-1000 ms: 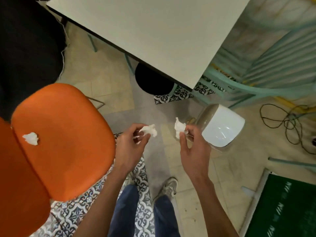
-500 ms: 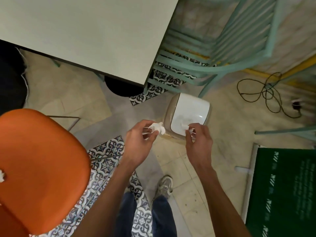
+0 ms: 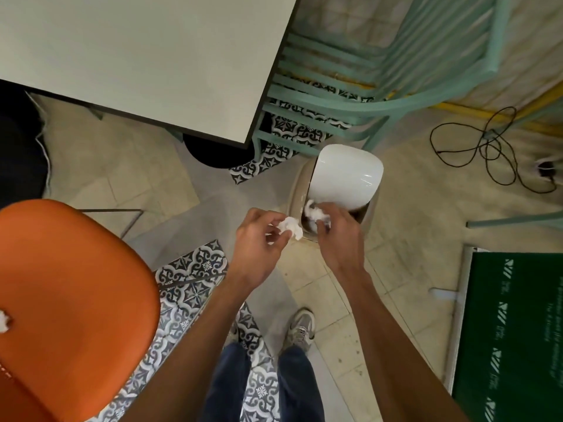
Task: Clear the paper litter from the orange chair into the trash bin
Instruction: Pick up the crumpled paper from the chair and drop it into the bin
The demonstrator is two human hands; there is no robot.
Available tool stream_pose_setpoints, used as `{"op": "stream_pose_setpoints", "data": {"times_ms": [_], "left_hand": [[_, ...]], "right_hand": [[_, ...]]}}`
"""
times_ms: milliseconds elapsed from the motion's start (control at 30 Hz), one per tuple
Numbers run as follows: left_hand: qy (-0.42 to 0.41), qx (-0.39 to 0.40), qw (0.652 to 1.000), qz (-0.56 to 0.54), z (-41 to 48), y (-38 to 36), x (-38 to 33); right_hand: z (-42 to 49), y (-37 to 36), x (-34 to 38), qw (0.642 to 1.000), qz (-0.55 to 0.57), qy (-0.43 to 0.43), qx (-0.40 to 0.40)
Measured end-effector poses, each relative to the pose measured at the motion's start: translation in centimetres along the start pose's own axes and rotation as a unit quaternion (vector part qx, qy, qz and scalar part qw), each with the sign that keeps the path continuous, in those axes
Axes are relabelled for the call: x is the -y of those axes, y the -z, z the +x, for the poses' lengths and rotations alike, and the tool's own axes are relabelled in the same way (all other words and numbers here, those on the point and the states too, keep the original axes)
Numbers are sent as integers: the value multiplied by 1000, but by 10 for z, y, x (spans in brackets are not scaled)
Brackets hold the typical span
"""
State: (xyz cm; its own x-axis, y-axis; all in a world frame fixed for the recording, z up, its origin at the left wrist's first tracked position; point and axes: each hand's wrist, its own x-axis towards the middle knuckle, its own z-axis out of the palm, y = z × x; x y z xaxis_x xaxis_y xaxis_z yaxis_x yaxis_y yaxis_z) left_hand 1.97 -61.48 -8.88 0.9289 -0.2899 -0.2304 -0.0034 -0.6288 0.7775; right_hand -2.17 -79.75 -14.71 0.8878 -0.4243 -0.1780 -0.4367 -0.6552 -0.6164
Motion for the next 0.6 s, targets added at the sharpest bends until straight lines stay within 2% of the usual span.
{"op": "stream_pose_setpoints", "data": {"times_ms": [167, 267, 333, 400, 500, 600], "left_hand": [[-27, 13, 999, 18, 25, -16, -4], [-28, 18, 999, 18, 38, -29, -11], [-21, 25, 999, -11, 43, -36, -17], [-16, 36, 999, -30, 45, -41, -21], [-24, 48, 998, -12, 47, -46, -17], [-56, -1, 997, 54, 48, -50, -7]], "right_hand": [[-1, 14, 1, 992, 120, 7, 25], [-4, 24, 2, 971, 230, 14, 70], [-3, 28, 3, 960, 265, 27, 85], [0, 30, -2, 966, 250, 26, 53], [3, 31, -14, 986, 161, 44, -18], [2, 32, -21, 995, 60, 64, -47]]}}
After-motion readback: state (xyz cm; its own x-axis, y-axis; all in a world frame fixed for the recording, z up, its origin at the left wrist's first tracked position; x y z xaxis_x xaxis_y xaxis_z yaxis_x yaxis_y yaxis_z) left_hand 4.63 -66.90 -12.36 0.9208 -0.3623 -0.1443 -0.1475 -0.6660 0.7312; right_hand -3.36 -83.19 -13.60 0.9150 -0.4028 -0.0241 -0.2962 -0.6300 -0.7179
